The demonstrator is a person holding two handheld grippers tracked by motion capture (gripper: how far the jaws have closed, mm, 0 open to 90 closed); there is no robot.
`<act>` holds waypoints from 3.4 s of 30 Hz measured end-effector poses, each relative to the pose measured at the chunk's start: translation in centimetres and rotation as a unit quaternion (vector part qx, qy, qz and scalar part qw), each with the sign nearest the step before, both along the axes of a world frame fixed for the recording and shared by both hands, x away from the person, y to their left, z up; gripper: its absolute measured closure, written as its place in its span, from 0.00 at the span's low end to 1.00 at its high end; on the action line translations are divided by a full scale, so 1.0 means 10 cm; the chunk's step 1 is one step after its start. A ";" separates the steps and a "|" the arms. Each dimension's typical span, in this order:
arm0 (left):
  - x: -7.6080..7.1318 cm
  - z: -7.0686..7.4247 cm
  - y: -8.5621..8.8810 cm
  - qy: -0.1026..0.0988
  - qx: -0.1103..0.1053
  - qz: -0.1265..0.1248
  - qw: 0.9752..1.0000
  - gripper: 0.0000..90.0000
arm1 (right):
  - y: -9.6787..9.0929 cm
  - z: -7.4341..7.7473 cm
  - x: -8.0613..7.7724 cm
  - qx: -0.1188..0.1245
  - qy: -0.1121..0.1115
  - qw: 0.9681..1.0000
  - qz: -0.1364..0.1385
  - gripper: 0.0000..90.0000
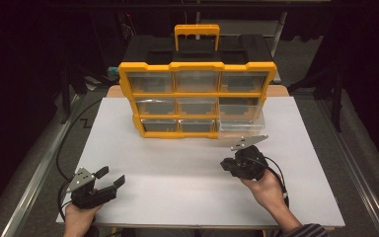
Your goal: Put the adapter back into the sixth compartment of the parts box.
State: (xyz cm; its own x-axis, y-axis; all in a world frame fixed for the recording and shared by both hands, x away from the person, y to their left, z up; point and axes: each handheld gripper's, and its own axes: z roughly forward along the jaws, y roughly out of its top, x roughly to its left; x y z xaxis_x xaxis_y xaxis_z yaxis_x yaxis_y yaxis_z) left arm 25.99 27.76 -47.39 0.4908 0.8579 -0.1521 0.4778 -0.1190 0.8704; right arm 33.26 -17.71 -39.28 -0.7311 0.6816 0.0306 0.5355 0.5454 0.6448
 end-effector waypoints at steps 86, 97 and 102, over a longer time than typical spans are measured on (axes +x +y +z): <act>0.02 -0.01 0.01 0.004 -0.006 0.010 1.000 0.30 | -0.85 0.68 -0.15 0.108 -0.079 0.989 -0.061 0.85; 0.03 -0.01 0.00 0.006 -0.005 0.006 1.000 0.30 | -0.80 0.84 -0.12 0.119 -0.093 0.987 -0.053 0.85; 0.02 -0.01 0.00 0.004 -0.002 0.006 1.000 0.30 | -0.80 0.92 -0.07 0.129 -0.096 0.986 -0.054 0.85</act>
